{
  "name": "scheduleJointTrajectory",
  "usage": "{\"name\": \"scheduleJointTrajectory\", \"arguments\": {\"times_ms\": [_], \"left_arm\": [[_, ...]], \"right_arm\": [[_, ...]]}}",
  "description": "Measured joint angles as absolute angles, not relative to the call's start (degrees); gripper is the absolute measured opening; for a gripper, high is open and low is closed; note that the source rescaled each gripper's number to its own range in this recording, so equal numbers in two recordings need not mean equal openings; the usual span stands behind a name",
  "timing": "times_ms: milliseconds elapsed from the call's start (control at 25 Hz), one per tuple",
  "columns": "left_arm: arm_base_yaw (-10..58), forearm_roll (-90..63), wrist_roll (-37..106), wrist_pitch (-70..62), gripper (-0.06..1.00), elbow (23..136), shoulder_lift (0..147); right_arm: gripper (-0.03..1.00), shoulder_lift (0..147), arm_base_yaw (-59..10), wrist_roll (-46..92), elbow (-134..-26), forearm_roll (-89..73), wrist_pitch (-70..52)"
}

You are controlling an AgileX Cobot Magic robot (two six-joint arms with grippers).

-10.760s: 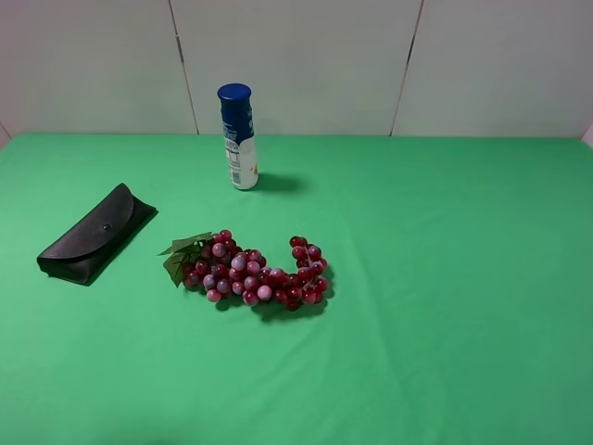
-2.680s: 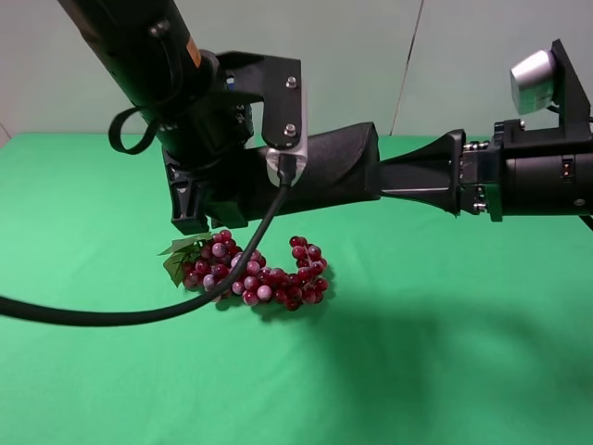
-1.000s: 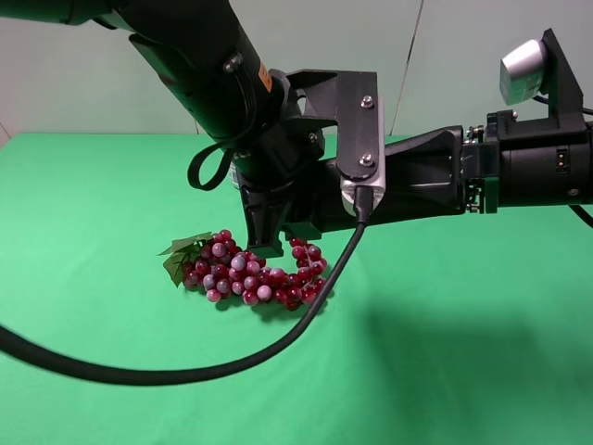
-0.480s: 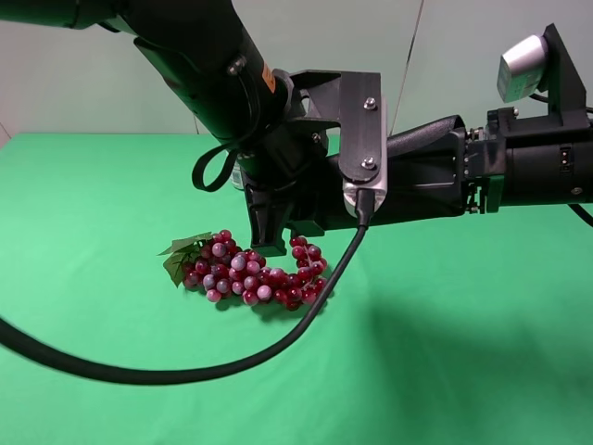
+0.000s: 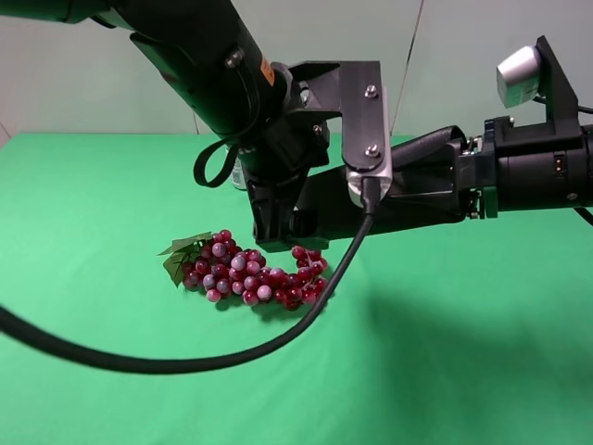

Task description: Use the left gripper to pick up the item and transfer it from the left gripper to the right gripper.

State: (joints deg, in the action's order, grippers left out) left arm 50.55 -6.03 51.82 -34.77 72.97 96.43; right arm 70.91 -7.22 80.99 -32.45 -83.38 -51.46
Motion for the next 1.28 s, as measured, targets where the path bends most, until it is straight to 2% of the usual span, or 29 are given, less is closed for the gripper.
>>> {"name": "scheduleJointTrajectory", "arguments": {"times_ms": [80, 240, 800, 1280], "left_arm": [[50.55, -6.1, 51.77, -34.06, 0.94, 72.97, 96.43], [50.55, -6.13, 51.76, -33.79, 0.99, 72.97, 96.43], [50.55, -5.06, 47.22, -39.28, 1.0, 72.97, 93.38], [50.55, 2.45, 30.56, -50.2, 1.0, 72.91, 82.73]], "right_arm": [[0.03, 70.91, -7.22, 80.99, -32.45, -83.38, -51.41], [0.03, 70.91, -7.22, 80.99, -32.45, -83.27, -51.41], [0.03, 70.91, -7.22, 80.86, -32.45, -83.2, -51.42], [0.02, 70.91, -7.22, 80.76, -32.45, -83.14, -51.42]]}}
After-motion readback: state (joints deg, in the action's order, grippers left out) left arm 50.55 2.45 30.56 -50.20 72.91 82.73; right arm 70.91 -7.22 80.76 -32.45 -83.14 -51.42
